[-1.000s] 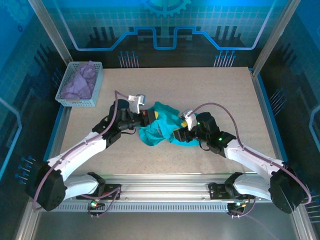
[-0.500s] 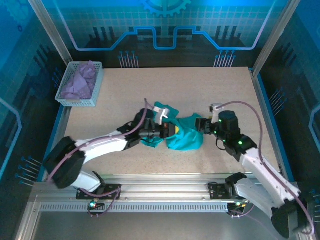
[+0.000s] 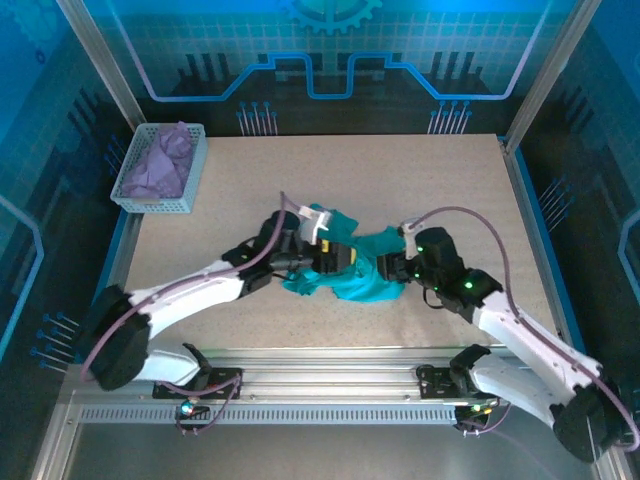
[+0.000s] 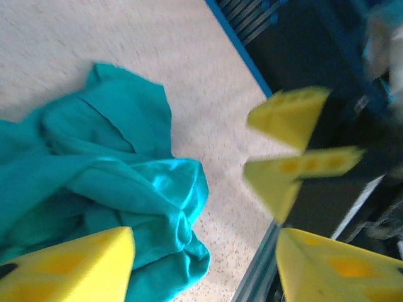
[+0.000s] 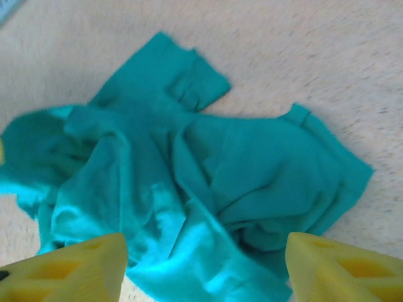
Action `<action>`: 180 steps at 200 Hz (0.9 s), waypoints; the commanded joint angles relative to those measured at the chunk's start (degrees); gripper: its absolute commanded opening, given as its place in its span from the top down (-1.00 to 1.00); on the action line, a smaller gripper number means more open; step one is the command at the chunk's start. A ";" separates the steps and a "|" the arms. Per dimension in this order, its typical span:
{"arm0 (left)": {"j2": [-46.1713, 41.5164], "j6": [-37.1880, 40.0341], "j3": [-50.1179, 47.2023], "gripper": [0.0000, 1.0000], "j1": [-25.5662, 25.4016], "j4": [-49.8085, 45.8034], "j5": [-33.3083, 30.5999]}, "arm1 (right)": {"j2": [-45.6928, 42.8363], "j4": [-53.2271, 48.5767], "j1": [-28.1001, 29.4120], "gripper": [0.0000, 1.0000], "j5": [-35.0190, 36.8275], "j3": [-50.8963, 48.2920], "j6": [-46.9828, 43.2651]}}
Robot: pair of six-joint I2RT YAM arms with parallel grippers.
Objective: Fold the inside-out t-shirt
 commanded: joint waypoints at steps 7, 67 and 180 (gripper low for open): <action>-8.31 2.23 -4.46 -0.46 5.08 -11.08 -6.57 | 10.37 -0.43 6.23 -0.43 4.22 8.97 -5.11; -8.24 1.06 -6.05 -0.50 7.32 -17.99 -10.36 | 31.92 -4.17 9.17 -0.09 10.57 22.87 -7.90; -9.34 16.93 -5.42 -0.54 2.54 -7.79 -15.47 | 18.77 4.48 -2.32 1.00 -29.44 18.79 -11.60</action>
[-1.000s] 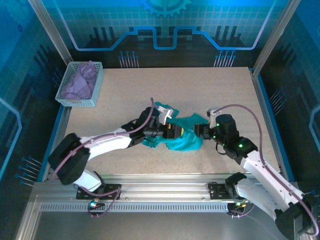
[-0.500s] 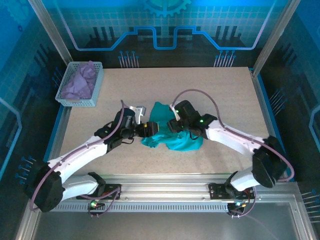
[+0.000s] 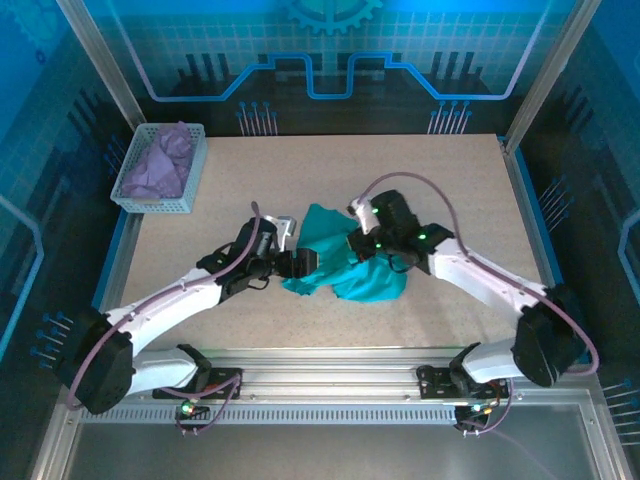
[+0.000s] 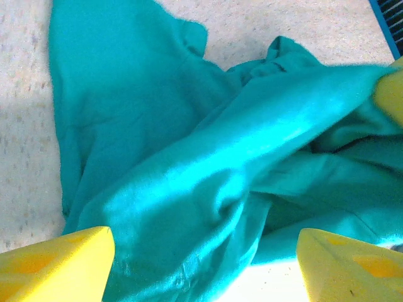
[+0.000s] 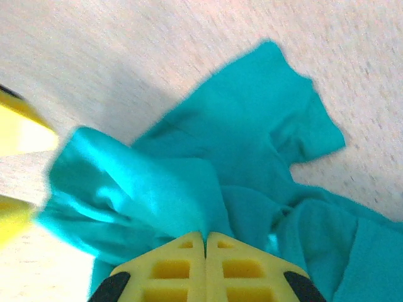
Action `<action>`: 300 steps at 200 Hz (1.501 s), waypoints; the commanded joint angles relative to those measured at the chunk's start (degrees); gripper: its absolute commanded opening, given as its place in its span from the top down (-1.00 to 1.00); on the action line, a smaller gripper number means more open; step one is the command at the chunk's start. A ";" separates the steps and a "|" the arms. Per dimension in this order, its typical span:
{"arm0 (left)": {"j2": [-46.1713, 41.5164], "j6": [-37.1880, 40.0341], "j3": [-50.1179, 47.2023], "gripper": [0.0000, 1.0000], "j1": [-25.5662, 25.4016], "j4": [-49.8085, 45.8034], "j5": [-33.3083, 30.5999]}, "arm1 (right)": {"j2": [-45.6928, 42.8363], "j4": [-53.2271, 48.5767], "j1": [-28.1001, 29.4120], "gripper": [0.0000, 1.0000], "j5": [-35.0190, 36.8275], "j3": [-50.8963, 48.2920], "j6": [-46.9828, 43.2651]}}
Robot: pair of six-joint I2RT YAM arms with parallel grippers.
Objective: Fold the inside-out t-shirt
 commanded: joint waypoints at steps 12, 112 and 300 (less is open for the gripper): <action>-2.48 14.77 0.87 -0.55 -4.08 7.21 -6.82 | -3.85 2.12 -4.76 1.00 -19.55 0.20 -3.76; 11.31 27.57 13.20 -0.29 -6.74 5.07 -5.58 | -3.37 0.43 -8.94 1.00 -32.22 0.85 -8.03; 6.31 -3.36 28.36 1.00 -4.08 -23.24 12.72 | -15.63 14.89 19.19 -0.59 10.43 -16.67 -3.27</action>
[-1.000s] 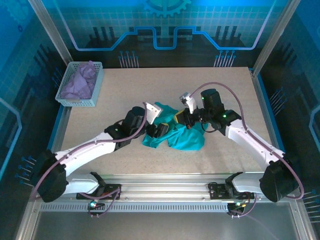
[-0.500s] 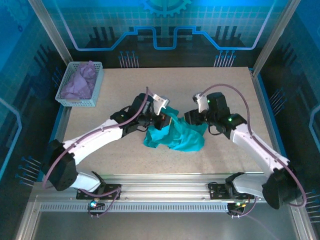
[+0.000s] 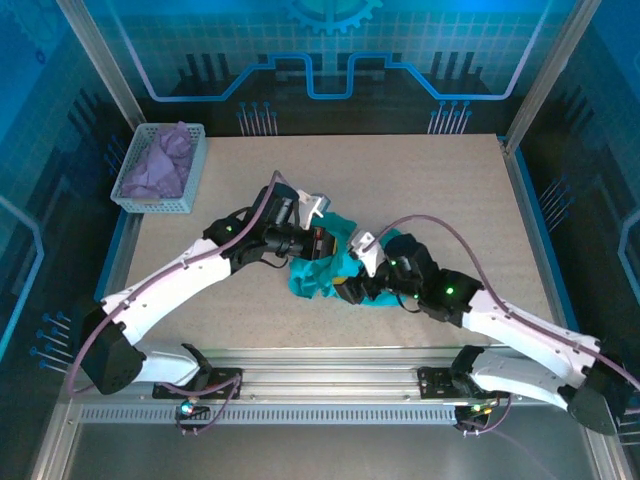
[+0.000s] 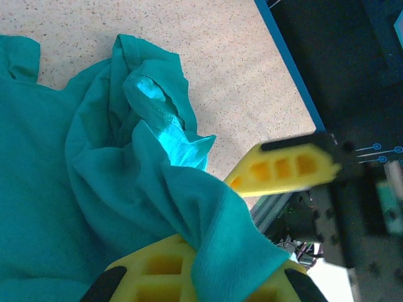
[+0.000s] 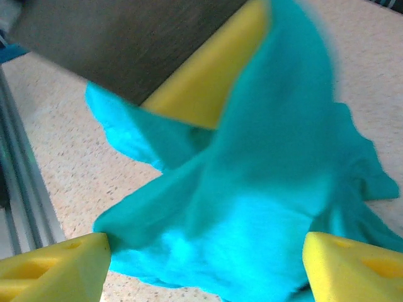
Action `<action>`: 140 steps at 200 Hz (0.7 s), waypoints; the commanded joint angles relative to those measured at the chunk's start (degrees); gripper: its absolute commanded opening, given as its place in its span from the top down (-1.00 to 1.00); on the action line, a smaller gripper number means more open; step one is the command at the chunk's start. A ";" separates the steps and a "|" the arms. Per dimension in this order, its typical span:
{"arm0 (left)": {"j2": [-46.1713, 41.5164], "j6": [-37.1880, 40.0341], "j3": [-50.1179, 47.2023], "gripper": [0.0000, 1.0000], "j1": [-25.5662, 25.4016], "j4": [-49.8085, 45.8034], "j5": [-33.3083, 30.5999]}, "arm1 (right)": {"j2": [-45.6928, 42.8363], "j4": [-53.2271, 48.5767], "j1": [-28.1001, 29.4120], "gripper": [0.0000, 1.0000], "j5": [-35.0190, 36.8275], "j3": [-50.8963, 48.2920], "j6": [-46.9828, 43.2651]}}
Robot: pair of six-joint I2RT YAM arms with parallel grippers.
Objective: Fold the inside-out t-shirt
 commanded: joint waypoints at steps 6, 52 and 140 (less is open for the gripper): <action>-1.05 -0.78 2.41 1.00 0.13 -3.45 -1.90 | 4.16 7.79 3.21 -0.55 4.28 -1.11 2.10; -1.90 -1.19 1.90 1.00 1.49 -4.26 -4.20 | 4.48 9.78 1.84 0.78 3.26 -1.12 3.00; -8.03 -0.59 -2.84 1.00 4.76 0.94 7.90 | 3.52 -9.92 -18.74 0.96 -2.63 6.83 6.16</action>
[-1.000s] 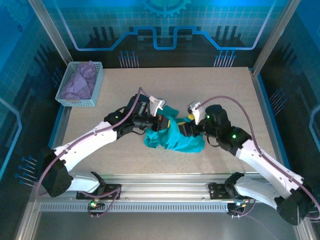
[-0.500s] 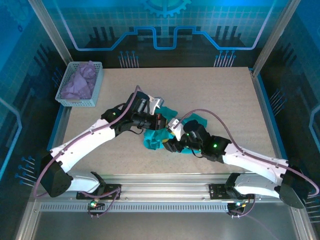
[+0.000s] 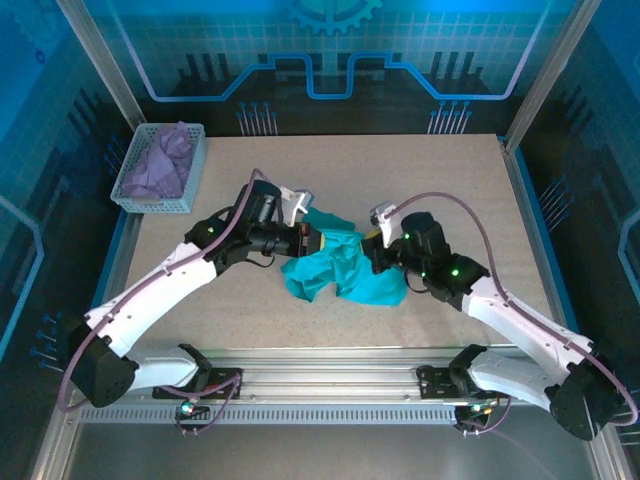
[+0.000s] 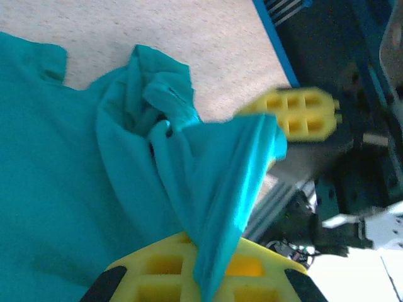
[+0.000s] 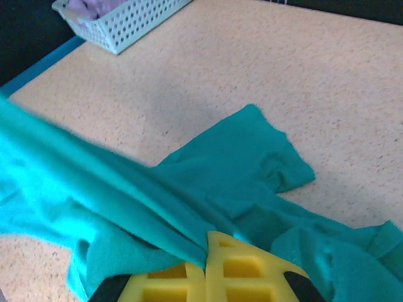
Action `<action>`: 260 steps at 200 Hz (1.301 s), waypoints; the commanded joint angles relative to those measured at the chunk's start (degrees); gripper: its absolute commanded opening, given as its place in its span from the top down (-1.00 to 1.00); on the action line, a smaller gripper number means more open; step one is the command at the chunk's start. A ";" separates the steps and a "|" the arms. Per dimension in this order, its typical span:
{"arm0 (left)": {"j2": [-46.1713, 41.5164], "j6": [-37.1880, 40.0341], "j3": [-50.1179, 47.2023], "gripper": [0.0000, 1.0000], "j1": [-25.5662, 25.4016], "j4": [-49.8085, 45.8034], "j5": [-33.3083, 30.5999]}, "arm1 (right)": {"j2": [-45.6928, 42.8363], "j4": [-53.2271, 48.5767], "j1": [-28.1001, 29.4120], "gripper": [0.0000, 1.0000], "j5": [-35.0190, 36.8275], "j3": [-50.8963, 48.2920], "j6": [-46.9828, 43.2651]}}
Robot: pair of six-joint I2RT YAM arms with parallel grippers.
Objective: Fold the inside-out t-shirt
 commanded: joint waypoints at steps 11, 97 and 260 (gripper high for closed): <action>-3.23 -1.78 -1.63 1.00 0.84 4.13 5.90 | 2.80 -12.81 -3.63 0.84 1.28 5.26 -1.75; -0.86 -8.19 -0.68 1.00 0.92 5.28 2.42 | -7.25 -22.57 6.64 0.02 10.03 4.32 -5.20; -4.04 -5.39 -3.35 1.00 4.41 1.69 -7.93 | -3.64 3.90 1.23 1.00 -24.72 -1.91 0.12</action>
